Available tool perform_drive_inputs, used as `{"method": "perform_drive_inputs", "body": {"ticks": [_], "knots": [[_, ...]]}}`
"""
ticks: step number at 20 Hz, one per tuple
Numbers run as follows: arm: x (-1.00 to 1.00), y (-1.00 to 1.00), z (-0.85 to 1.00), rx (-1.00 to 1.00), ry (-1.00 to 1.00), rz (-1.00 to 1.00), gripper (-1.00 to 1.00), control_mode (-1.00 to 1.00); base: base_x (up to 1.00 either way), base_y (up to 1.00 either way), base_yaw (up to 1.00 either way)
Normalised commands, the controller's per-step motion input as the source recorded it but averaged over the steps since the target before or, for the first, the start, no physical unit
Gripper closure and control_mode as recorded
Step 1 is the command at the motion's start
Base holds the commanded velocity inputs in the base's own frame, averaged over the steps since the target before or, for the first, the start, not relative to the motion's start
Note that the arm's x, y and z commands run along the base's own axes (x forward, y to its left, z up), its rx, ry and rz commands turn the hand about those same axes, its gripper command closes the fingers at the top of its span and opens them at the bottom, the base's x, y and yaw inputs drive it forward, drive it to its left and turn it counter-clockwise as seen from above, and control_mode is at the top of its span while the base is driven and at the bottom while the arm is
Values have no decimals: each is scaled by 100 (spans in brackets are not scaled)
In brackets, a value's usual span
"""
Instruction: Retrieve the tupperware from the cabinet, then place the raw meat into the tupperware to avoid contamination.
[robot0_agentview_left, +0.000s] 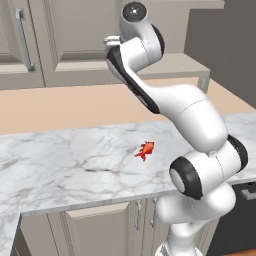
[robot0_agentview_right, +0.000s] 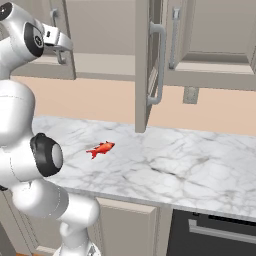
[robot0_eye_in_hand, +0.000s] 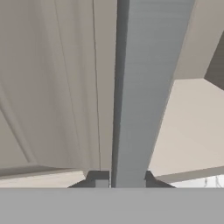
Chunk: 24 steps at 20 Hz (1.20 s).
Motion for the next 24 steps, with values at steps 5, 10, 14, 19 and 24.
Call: {"method": "perform_drive_inputs", "body": {"ticks": [5, 10, 14, 19, 24], "knots": [[-53, 47, 0, -1, 2, -7, 100, -100, 0, 0, 0], [-68, 58, -2, -1, 2, -7, 100, -100, 0, 0, 0], [-91, 61, -5, 0, 2, -6, 100, -100, 0, 0, 0], [-98, 69, -19, -1, 0, -4, 100, -100, 0, 0, 0], [-99, 70, -45, 0, 0, -1, 100, -100, 0, 0, 0]]}}
